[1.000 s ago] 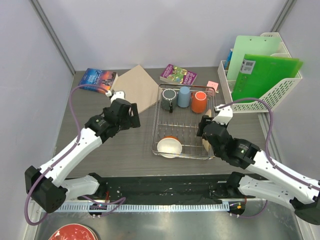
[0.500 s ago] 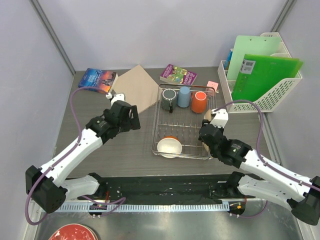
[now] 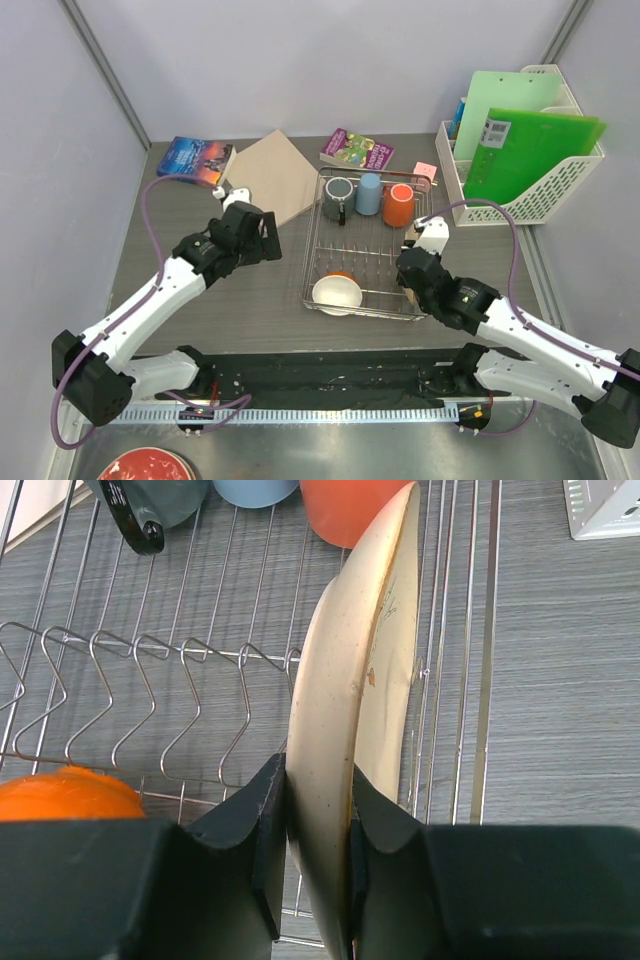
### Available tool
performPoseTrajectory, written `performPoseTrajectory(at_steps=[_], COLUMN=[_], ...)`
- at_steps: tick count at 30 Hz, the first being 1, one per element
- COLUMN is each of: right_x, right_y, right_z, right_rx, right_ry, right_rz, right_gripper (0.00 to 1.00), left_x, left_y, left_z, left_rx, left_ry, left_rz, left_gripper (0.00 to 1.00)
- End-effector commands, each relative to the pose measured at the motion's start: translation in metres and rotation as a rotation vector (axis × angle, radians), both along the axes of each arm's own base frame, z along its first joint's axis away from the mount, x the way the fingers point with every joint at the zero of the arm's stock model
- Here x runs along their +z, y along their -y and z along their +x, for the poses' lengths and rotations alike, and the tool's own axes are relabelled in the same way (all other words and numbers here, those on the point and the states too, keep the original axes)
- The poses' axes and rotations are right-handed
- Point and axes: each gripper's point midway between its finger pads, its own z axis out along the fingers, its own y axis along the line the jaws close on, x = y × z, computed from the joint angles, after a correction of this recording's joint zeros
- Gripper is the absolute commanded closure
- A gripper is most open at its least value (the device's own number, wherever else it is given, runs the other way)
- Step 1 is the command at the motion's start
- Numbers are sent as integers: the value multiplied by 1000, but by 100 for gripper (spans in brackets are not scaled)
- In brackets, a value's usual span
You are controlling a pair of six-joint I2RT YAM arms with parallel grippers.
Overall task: Unload the mixed dishes from the dish rack
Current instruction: Pick up the plate from the dish rack.
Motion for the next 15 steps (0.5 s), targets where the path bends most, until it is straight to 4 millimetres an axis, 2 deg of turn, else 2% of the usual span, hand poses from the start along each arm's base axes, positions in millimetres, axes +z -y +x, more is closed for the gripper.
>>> performPoseTrajectory(at_steps=[1, 8, 10, 15], right_x=[40, 48, 60, 71], right_y=[-1, 8, 9, 12], right_z=[14, 16, 15, 12], right_rx=[-28, -36, -24, 15], right_ry=[103, 127, 160, 194], right_rz=[39, 67, 126, 251], right_gripper=[99, 99, 99, 99], left_x=[-5, -19, -19, -17], left_y=[11, 40, 43, 46], left_z=[3, 4, 5, 4], left_rx=[-3, -40, -44, -51], left_ry=[-10, -69, -66, -54], left_rz=[-45, -107, -111, -118], left_gripper=[2, 3, 3, 3])
